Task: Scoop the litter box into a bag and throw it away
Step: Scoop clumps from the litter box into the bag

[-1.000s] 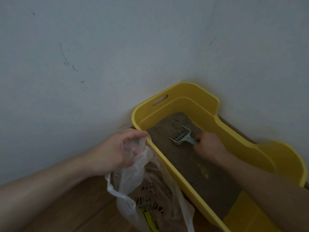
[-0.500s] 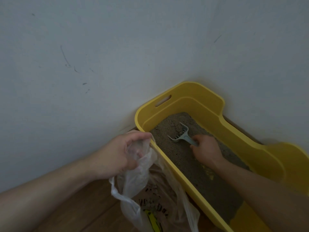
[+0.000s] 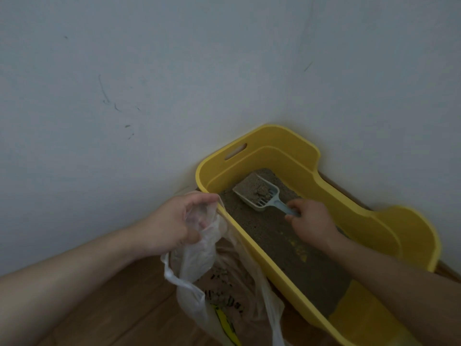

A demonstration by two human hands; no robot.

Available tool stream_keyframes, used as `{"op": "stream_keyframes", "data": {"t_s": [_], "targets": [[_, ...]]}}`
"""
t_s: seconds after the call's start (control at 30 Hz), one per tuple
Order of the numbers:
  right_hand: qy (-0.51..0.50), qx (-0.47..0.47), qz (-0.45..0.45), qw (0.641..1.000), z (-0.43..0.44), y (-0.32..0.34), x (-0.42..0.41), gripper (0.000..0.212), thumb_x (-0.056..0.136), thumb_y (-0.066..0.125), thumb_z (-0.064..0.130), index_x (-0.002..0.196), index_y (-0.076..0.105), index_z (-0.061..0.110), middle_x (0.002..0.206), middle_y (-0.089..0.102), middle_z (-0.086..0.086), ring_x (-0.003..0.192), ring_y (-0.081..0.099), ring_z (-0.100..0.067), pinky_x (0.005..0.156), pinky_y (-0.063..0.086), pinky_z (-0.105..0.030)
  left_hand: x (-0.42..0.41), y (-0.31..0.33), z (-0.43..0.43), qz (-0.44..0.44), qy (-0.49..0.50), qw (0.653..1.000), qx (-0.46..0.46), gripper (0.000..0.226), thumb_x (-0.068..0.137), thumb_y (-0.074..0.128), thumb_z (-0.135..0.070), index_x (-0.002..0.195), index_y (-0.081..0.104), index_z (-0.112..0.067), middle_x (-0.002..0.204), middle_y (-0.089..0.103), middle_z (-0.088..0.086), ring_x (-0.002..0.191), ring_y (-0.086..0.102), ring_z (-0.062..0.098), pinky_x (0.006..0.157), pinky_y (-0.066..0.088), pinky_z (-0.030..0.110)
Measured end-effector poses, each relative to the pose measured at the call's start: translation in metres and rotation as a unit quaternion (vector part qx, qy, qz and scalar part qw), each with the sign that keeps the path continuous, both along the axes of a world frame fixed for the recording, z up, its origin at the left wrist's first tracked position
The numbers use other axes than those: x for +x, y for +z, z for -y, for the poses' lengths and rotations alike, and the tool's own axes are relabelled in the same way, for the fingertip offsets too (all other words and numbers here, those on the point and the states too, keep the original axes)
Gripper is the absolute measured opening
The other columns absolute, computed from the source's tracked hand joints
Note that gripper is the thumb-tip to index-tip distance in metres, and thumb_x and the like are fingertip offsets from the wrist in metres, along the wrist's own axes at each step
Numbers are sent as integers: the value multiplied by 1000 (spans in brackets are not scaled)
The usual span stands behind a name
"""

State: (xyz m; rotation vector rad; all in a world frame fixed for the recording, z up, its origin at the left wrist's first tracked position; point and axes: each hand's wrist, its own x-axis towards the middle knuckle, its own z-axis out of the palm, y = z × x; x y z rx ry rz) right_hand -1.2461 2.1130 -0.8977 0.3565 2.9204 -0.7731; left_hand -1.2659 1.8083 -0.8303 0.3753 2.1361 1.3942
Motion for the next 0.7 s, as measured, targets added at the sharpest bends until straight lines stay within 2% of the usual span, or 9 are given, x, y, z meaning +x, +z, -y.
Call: {"op": "stream_keyframes", "data": {"t_s": [0.13, 0.27, 0.47, 0.7], "targets": [[-3, -5, -1, 1000, -3, 12, 9, 29, 92, 64, 20, 121, 66, 17, 107, 68, -1, 86, 60, -14, 78, 52, -32, 2, 4, 0, -14, -3, 1000, -19, 79, 75, 65, 22, 134, 54, -29, 133, 55, -5, 110, 64, 16, 89, 55, 43], [-1, 2, -2, 1000, -5, 23, 16, 29, 93, 64, 21, 122, 66, 18, 109, 68, 0, 84, 58, -12, 71, 46, -24, 6, 6, 2, -19, 6, 1000, -23, 78, 75, 66, 20, 131, 55, -34, 133, 55, -6, 108, 65, 20, 84, 57, 40], [4, 13, 10, 1000, -9, 40, 27, 27, 91, 66, 23, 118, 68, 21, 100, 68, 4, 85, 61, -10, 71, 47, -25, 10, 9, 6, -23, 5, 999, -46, 82, 75, 66, 19, 135, 54, -34, 134, 54, -9, 106, 66, 19, 80, 59, 45], [41, 17, 6, 999, -4, 67, 44, 24, 91, 66, 24, 116, 68, 25, 92, 62, 10, 81, 55, -2, 70, 42, -23, 18, 15, 11, -28, -1, 997, -78, 82, 77, 65, 18, 139, 51, -32, 131, 56, -8, 96, 68, 22, 62, 56, 23]]}}
